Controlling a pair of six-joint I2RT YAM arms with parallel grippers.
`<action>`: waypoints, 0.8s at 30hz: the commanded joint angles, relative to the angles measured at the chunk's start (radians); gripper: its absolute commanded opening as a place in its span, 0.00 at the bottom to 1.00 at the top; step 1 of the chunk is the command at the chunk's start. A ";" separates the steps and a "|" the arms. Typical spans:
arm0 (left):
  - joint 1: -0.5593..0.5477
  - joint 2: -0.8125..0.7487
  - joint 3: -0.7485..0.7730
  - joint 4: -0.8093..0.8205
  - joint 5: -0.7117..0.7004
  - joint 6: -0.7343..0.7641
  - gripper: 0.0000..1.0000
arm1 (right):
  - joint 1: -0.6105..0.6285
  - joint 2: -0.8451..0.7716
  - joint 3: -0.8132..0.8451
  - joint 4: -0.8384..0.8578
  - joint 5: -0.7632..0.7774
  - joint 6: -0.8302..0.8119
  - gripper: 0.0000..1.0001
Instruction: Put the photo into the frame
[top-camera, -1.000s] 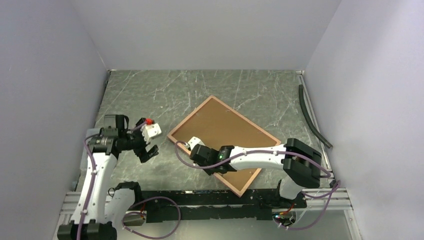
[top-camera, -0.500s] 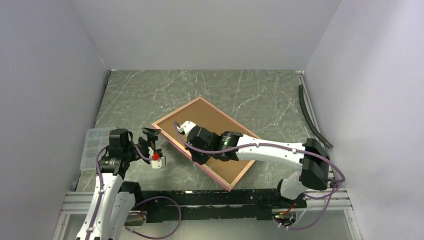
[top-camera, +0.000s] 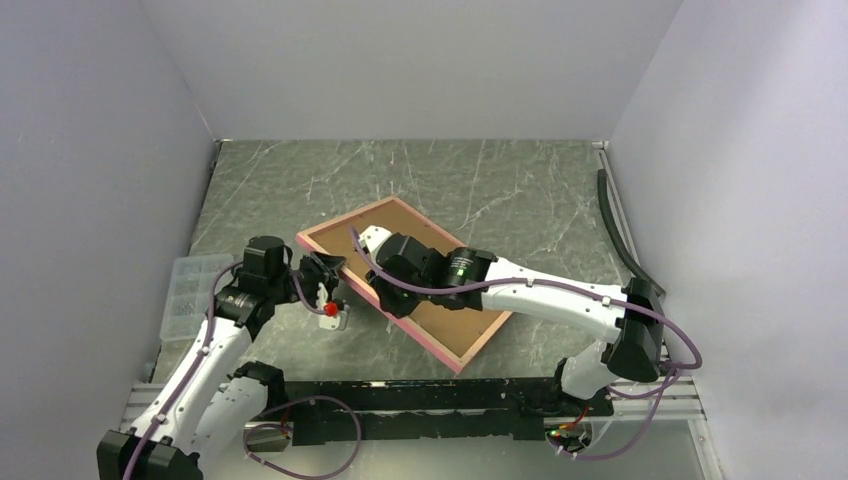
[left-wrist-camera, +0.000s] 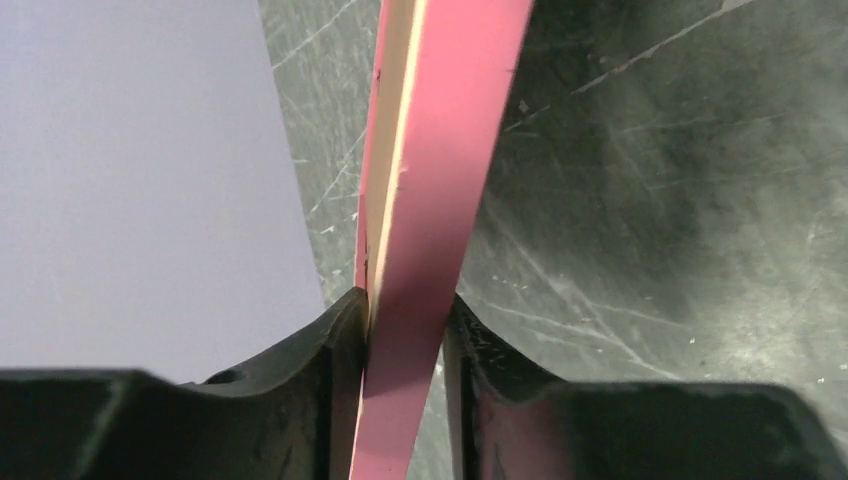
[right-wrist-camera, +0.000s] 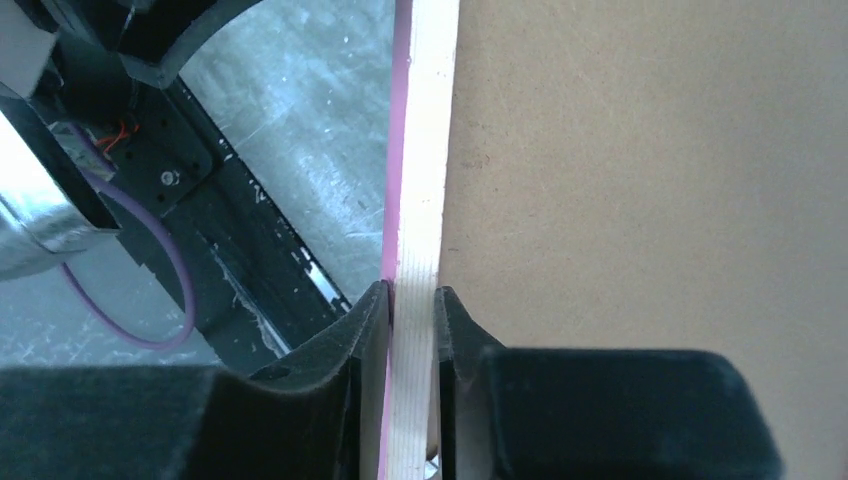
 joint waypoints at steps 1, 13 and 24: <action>-0.027 0.012 0.085 0.004 -0.026 0.007 0.30 | -0.018 -0.058 0.083 0.025 0.029 -0.055 0.31; -0.049 0.078 0.324 -0.237 -0.019 -0.171 0.25 | -0.041 -0.055 0.208 -0.223 0.017 -0.336 1.00; -0.049 0.092 0.404 -0.269 -0.017 -0.260 0.25 | -0.032 0.002 0.229 -0.297 0.224 -0.426 0.93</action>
